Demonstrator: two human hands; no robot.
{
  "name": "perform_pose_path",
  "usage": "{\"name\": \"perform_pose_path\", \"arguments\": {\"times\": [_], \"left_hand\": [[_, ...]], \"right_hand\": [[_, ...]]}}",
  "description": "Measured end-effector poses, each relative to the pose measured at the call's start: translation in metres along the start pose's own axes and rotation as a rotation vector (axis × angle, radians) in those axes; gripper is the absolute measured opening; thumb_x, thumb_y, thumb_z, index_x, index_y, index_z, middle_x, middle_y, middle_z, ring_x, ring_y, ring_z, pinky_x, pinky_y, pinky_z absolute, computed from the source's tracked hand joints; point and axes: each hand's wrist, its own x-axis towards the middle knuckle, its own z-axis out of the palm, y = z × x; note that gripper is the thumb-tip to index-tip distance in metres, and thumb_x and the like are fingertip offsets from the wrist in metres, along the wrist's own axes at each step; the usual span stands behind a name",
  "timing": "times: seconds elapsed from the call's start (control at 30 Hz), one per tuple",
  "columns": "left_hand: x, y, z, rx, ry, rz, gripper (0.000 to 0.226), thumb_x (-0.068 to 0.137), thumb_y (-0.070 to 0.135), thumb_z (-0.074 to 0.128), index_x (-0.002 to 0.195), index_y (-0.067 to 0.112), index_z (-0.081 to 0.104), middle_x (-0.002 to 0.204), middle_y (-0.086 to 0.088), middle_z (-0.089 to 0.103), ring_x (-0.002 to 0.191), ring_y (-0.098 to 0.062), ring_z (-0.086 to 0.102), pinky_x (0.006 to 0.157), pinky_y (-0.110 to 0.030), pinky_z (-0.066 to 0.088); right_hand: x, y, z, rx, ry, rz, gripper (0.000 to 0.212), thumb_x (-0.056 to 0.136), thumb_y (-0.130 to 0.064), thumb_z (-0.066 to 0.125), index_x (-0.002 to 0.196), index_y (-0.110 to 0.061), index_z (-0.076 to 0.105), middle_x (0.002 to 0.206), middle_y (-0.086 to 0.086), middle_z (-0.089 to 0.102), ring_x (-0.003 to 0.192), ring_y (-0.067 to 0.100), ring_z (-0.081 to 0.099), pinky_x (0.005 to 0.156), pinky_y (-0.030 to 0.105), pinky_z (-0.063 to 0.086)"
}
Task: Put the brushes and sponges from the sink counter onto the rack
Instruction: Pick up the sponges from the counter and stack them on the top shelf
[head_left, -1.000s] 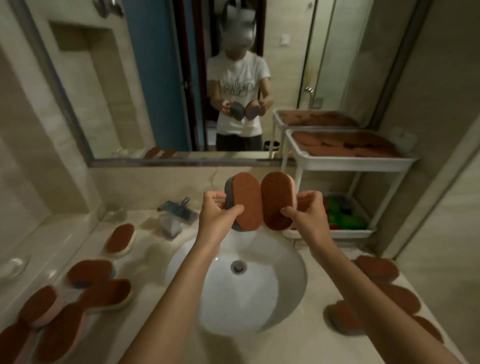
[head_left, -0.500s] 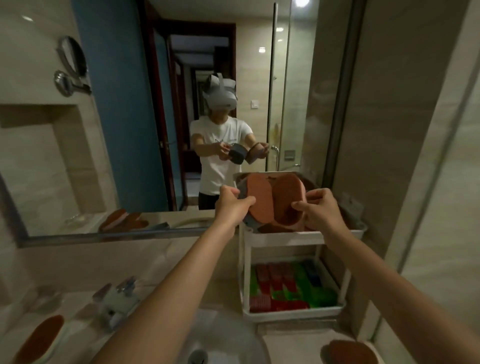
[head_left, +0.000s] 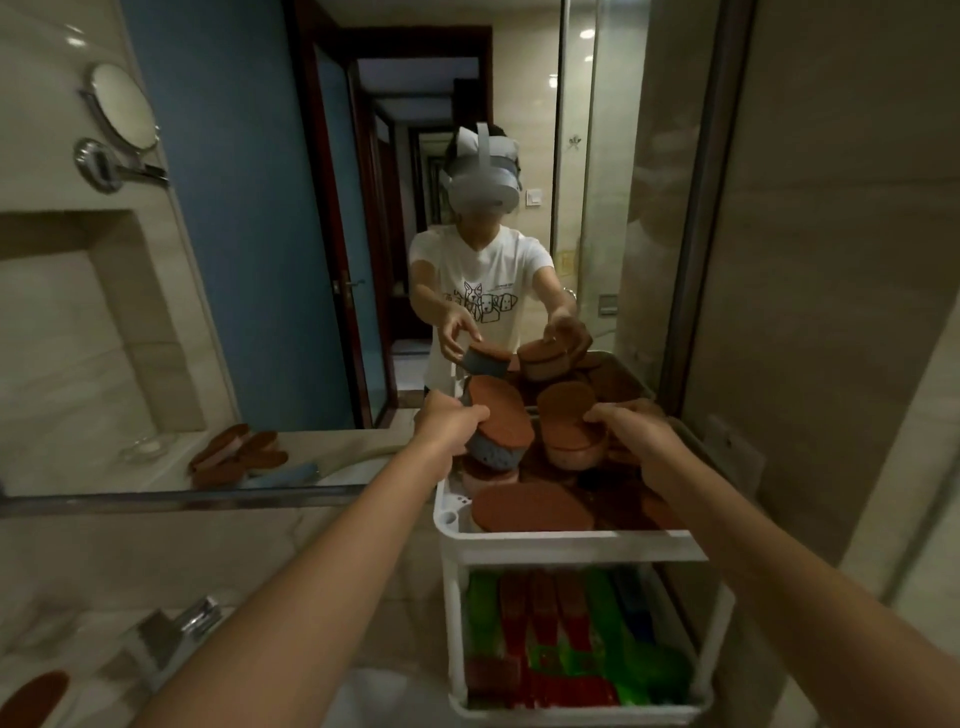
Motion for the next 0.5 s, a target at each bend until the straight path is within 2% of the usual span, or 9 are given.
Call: {"name": "perform_pose_path", "arguments": {"times": [0.13, 0.2, 0.27, 0.3, 0.37, 0.43, 0.5], "left_hand": [[0.003, -0.006, 0.005, -0.035, -0.023, -0.038, 0.024, 0.09, 0.017, 0.059, 0.11, 0.002, 0.06, 0.124, -0.013, 0.06, 0.117, -0.027, 0.056, 0.091, -0.036, 0.049], [0.001, -0.009, 0.005, -0.04, -0.028, -0.062, 0.008, 0.092, 0.014, 0.057, 0.088, 0.008, 0.06, 0.119, -0.014, 0.061, 0.116, -0.027, 0.057, 0.087, -0.034, 0.048], [0.001, -0.012, 0.004, -0.063, -0.004, -0.077, 0.019, 0.093, 0.01, 0.055, 0.074, 0.011, 0.053, 0.111, -0.015, 0.061, 0.113, -0.028, 0.059, 0.083, -0.031, 0.047], [0.002, -0.013, 0.003, -0.082, 0.006, -0.086, 0.017, 0.093, 0.008, 0.054, 0.076, 0.009, 0.053, 0.109, -0.015, 0.06, 0.111, -0.029, 0.059, 0.083, -0.031, 0.048], [0.004, -0.016, 0.002, -0.12, 0.028, -0.091, 0.007, 0.093, 0.005, 0.053, 0.095, 0.002, 0.058, 0.112, -0.017, 0.059, 0.108, -0.029, 0.059, 0.083, -0.033, 0.049], [0.008, -0.017, 0.002, -0.137, 0.048, -0.091, 0.022, 0.093, 0.004, 0.051, 0.113, -0.003, 0.057, 0.119, -0.02, 0.059, 0.113, -0.032, 0.059, 0.084, -0.037, 0.05], [0.01, -0.017, 0.002, -0.116, 0.06, -0.08, 0.024, 0.092, 0.005, 0.052, 0.114, -0.003, 0.058, 0.121, -0.021, 0.06, 0.113, -0.033, 0.059, 0.086, -0.038, 0.052]], "right_hand": [[0.004, 0.002, 0.003, -0.024, -0.058, 0.011, 0.006, 0.087, -0.017, 0.059, 0.093, -0.016, 0.058, 0.099, 0.005, 0.059, 0.094, 0.02, 0.054, 0.075, 0.029, 0.045], [0.004, 0.003, 0.005, -0.029, -0.067, 0.016, 0.01, 0.087, -0.018, 0.059, 0.097, -0.015, 0.057, 0.102, 0.006, 0.059, 0.096, 0.021, 0.054, 0.069, 0.027, 0.045], [0.004, 0.003, 0.008, -0.044, -0.075, 0.018, 0.014, 0.087, -0.018, 0.059, 0.1, -0.015, 0.057, 0.103, 0.007, 0.059, 0.096, 0.021, 0.054, 0.065, 0.025, 0.043], [0.005, 0.003, 0.01, -0.055, -0.083, 0.016, 0.016, 0.087, -0.018, 0.059, 0.102, -0.014, 0.058, 0.103, 0.007, 0.059, 0.096, 0.021, 0.055, 0.065, 0.025, 0.043], [0.006, 0.001, 0.013, -0.059, -0.089, 0.014, 0.022, 0.087, -0.018, 0.059, 0.108, -0.012, 0.059, 0.103, 0.006, 0.059, 0.095, 0.019, 0.054, 0.065, 0.026, 0.044], [0.007, -0.002, 0.016, -0.048, -0.086, 0.02, 0.025, 0.087, -0.018, 0.059, 0.111, -0.011, 0.058, 0.103, 0.005, 0.058, 0.096, 0.019, 0.054, 0.07, 0.027, 0.044], [0.008, -0.003, 0.018, -0.04, -0.086, 0.028, 0.027, 0.087, -0.018, 0.058, 0.113, -0.01, 0.058, 0.104, 0.005, 0.058, 0.095, 0.019, 0.053, 0.071, 0.028, 0.044]]}}
